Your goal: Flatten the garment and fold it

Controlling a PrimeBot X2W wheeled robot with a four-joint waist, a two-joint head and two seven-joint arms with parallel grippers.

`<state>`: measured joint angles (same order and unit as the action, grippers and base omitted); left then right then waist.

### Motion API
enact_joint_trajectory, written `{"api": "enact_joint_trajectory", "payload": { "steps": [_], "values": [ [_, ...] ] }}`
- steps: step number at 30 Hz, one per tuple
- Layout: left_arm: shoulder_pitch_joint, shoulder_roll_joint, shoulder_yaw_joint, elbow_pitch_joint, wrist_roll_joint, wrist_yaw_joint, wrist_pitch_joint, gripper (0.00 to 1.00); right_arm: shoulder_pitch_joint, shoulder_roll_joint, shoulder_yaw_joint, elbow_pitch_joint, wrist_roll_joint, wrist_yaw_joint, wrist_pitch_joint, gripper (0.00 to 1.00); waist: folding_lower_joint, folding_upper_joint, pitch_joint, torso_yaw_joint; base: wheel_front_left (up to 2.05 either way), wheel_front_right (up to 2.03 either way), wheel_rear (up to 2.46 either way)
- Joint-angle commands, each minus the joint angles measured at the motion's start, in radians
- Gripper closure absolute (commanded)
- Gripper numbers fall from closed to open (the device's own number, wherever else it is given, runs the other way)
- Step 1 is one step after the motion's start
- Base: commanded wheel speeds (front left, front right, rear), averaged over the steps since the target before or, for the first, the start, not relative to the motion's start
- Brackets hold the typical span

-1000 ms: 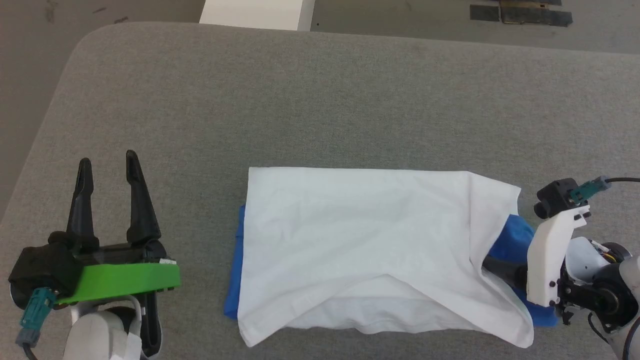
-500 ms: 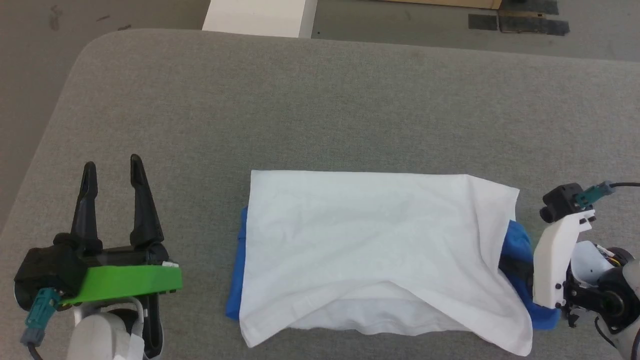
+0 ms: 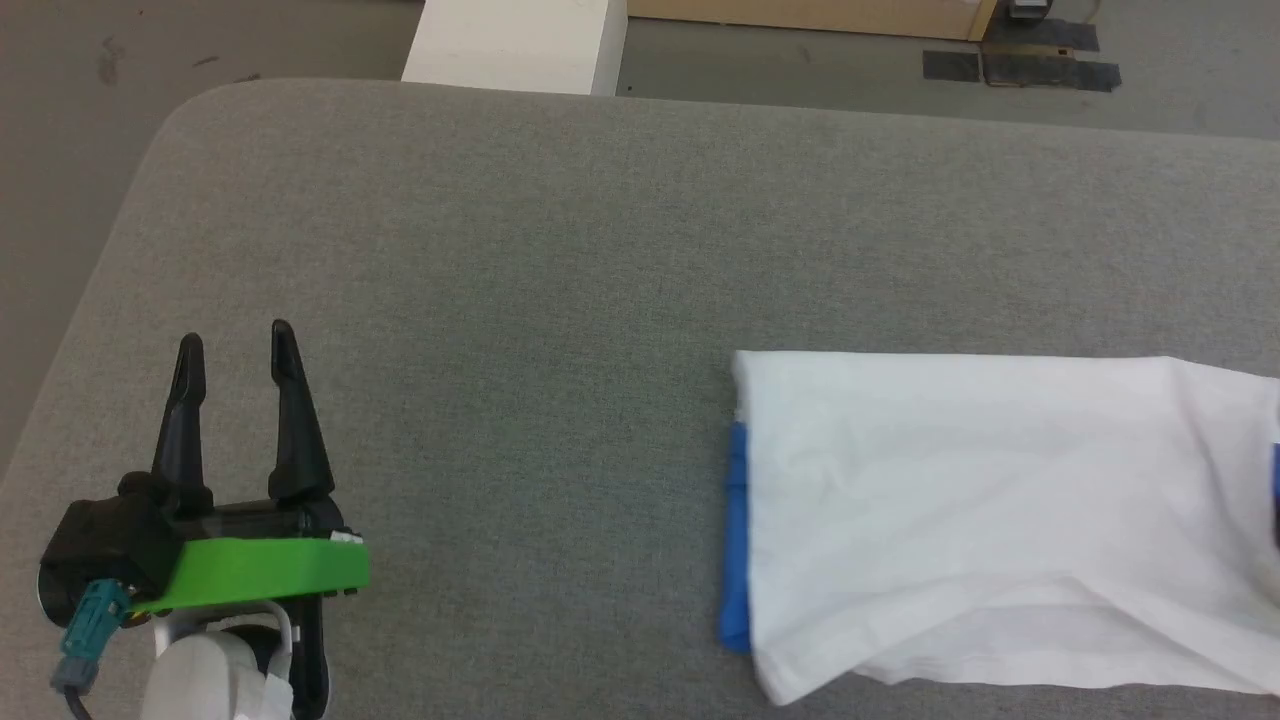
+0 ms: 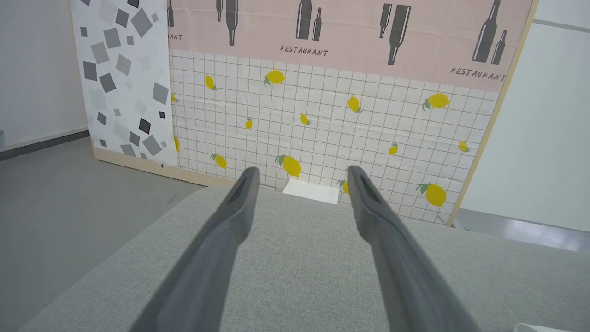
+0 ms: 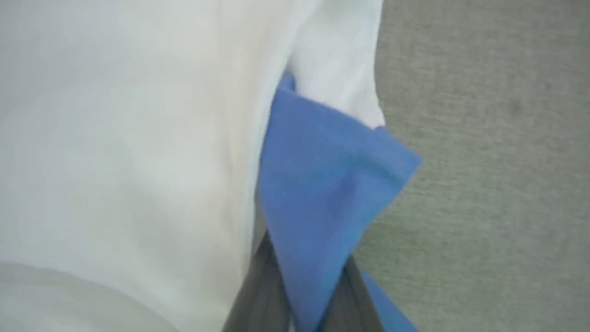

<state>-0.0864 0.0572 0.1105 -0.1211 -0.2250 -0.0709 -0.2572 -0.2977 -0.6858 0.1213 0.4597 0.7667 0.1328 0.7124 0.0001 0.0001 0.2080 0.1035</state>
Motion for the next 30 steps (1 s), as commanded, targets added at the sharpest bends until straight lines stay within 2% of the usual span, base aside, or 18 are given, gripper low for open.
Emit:
{"api": "enact_joint_trajectory", "payload": {
  "steps": [1, 4, 7, 17, 21, 26, 30],
  "values": [
    [0.005, -0.005, -0.002, 0.003, 0.006, -0.007, -0.005, 0.0, 0.004, -0.002, -0.023, 0.021, -0.034, -0.002, -0.001, 1.0, -0.0001, -0.0001, -0.003, -0.002, 0.0, 0.0, 0.0],
    [0.009, -0.005, -0.003, 0.009, 0.008, -0.009, -0.005, 0.0, -0.002, 0.011, -0.063, 0.037, -0.11, -0.002, 0.015, 1.0, -0.0001, -0.0001, -0.014, -0.007, 0.0, 0.0, 0.0],
    [0.013, -0.006, -0.004, 0.013, 0.007, -0.011, -0.005, 0.0, -0.003, 0.017, -0.065, -0.005, -0.167, -0.002, 0.041, 1.0, -0.0001, -0.0001, -0.026, -0.012, 0.0, 0.0, 0.0],
    [0.033, -0.006, 0.0, 0.021, 0.002, -0.015, -0.005, 0.0, 0.014, 0.031, 0.025, -0.414, -0.172, -0.002, 0.272, 1.0, -0.0001, -0.0001, -0.077, -0.026, 0.0, 0.0, 0.0],
    [0.036, -0.007, -0.004, 0.025, -0.002, -0.014, -0.005, 0.0, 0.012, 0.068, 0.065, -0.538, -0.161, -0.002, 0.328, 1.0, -0.0001, -0.0001, -0.084, -0.021, 0.0, 0.0, 0.0],
    [0.039, -0.007, -0.004, 0.025, -0.01, -0.016, -0.005, 0.0, -0.008, 0.143, 0.133, -0.563, -0.162, -0.002, 0.347, 1.0, -0.0001, -0.0001, -0.084, -0.011, 0.0, 0.0, 0.0],
    [0.04, -0.007, -0.008, 0.026, -0.014, -0.013, -0.005, 0.0, -0.044, 0.219, 0.185, -0.518, -0.17, -0.002, 0.313, 1.0, -0.0001, -0.0001, -0.074, 0.001, 0.0, 0.0, 0.0]
  ]
}}
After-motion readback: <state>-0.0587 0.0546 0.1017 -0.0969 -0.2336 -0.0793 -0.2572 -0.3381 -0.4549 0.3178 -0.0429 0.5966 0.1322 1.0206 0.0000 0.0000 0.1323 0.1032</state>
